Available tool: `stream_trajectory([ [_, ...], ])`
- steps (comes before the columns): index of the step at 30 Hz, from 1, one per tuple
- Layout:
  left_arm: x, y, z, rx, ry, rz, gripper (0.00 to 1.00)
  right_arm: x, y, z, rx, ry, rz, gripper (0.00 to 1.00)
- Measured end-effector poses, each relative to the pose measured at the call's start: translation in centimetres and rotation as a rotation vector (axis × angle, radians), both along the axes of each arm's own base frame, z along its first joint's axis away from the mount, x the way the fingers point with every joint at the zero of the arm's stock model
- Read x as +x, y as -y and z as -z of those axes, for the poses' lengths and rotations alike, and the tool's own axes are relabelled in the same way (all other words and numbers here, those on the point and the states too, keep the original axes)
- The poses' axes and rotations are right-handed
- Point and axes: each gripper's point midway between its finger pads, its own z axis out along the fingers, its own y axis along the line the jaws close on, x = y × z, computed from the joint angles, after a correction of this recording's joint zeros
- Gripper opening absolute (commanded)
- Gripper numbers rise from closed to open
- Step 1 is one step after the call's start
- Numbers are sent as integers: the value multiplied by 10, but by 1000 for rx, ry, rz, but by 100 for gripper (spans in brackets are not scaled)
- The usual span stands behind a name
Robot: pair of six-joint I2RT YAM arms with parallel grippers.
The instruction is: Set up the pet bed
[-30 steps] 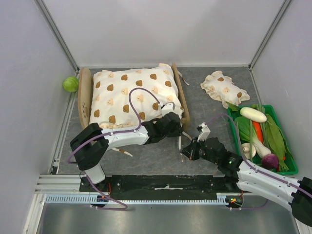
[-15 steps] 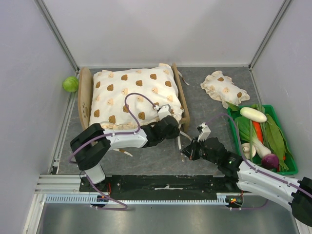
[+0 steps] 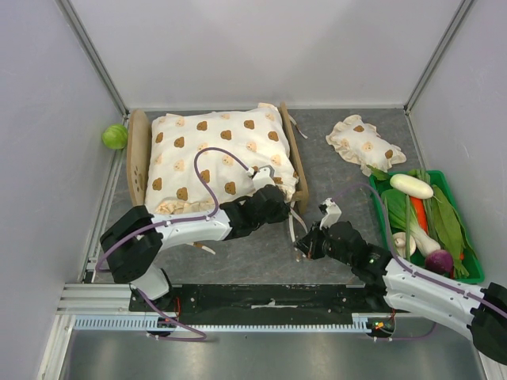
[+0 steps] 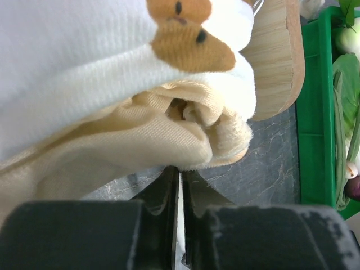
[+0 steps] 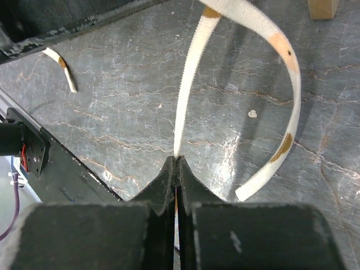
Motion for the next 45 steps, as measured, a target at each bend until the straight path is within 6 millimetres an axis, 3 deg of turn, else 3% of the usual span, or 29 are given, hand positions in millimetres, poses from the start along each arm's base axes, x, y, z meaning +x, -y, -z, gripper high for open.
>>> stream_trajectory([
  [7,-4,-5,3,33,-7,18,2,3,2,-3,1,14,20,0],
  [13,-15,-13,6,100,-16,93,2,13,0,-21,25,42,48,0],
  [18,-25,-17,-3,137,-10,172,2,30,1,-29,10,50,98,0],
  [27,-31,-16,-14,198,9,273,2,73,30,-28,-19,32,265,0],
  [34,-35,-22,-13,229,3,294,2,88,24,-47,-35,74,251,0],
  [38,-34,-23,-25,210,20,292,2,88,23,-51,-84,100,201,0],
  [45,-24,-20,-57,157,65,278,2,74,30,-30,-254,69,64,0],
])
